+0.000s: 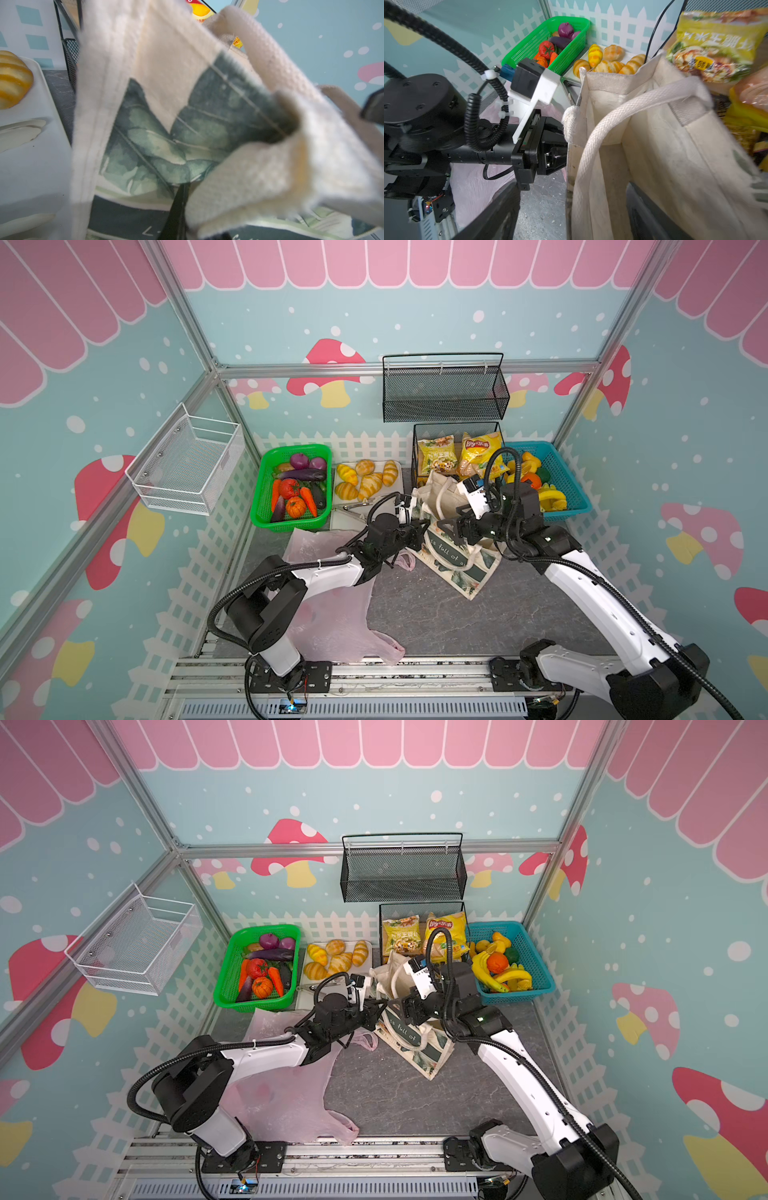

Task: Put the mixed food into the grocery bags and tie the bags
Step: 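Pull the tote's rim apart with both grippers to open it upright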

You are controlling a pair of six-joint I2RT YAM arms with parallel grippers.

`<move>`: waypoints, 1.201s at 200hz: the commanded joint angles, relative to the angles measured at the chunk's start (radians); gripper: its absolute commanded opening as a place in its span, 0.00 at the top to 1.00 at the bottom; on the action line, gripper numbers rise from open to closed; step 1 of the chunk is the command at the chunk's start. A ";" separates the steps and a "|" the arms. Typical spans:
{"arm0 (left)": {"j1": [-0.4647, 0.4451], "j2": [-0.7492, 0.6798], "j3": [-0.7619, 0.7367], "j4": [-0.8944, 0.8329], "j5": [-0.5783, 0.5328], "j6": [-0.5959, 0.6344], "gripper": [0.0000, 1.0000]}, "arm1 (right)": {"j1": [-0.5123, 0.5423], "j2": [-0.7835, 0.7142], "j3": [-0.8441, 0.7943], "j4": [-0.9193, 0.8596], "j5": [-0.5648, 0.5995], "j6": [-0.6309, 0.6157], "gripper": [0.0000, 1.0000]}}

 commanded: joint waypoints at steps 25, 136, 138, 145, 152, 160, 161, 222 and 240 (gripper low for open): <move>0.004 -0.005 -0.035 0.041 -0.005 -0.021 0.98 | -0.003 0.099 0.003 0.064 -0.195 0.041 0.21; 0.022 -0.055 -0.110 0.041 -0.037 -0.029 1.00 | -0.220 -0.095 -0.173 0.665 -0.590 0.514 0.52; 0.023 -0.056 -0.112 0.040 -0.035 -0.029 1.00 | -0.230 -0.097 -0.172 0.666 -0.587 0.519 0.52; 0.023 -0.060 -0.118 0.041 -0.032 -0.031 1.00 | -0.271 -0.102 -0.175 0.665 -0.573 0.536 0.53; 0.023 -0.063 -0.124 0.043 -0.028 -0.033 1.00 | -0.310 -0.103 -0.180 0.669 -0.557 0.556 0.54; 0.024 -0.067 -0.134 0.047 -0.023 -0.036 1.00 | -0.351 -0.104 -0.183 0.674 -0.542 0.575 0.55; 0.024 -0.067 -0.136 0.048 -0.023 -0.036 1.00 | -0.355 -0.104 -0.184 0.675 -0.539 0.577 0.55; 0.043 -0.072 -0.176 0.077 0.014 -0.060 1.00 | -0.432 -0.042 -0.080 0.451 -0.320 0.343 0.58; 0.044 -0.079 -0.176 0.068 0.017 -0.058 1.00 | -0.375 -0.081 -0.036 0.259 -0.183 0.137 0.48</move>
